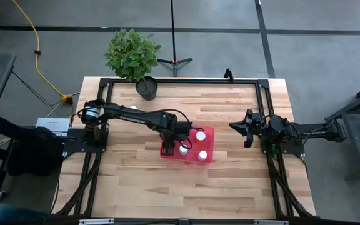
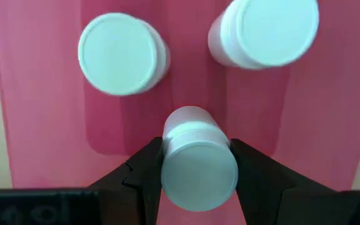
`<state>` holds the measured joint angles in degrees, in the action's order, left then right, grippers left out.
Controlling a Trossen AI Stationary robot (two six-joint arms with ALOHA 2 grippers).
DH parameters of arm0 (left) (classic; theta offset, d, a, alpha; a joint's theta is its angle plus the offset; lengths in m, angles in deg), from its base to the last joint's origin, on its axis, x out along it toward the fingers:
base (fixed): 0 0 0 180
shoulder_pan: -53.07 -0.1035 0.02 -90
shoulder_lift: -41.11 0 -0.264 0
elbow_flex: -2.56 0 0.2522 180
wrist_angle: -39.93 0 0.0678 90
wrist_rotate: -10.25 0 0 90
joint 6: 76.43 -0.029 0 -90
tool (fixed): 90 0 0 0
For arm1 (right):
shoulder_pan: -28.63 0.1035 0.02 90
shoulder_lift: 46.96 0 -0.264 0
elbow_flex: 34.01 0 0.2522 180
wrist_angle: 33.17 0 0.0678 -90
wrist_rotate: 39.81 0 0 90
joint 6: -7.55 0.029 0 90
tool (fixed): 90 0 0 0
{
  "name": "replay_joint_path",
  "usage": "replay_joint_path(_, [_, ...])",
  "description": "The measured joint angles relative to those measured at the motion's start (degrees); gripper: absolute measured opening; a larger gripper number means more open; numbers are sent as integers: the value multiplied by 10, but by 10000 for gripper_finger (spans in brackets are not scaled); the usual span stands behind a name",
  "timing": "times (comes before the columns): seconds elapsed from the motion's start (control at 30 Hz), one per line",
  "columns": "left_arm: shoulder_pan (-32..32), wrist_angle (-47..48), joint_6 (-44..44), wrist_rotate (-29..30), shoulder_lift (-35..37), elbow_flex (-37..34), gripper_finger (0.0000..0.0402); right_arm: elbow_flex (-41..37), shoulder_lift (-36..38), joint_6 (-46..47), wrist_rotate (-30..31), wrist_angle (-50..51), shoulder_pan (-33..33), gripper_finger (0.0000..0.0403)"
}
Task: Pick and place pill bottles into a basket
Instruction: Put the bottom white medicine bottle into the bin
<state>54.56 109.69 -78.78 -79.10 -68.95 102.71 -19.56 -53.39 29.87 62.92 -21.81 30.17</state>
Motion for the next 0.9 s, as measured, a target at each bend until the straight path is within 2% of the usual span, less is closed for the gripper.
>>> replay_joint_path(0.9, [0,-22,0,-17,-30,3,195,0,-4,2,0,0,0,7])
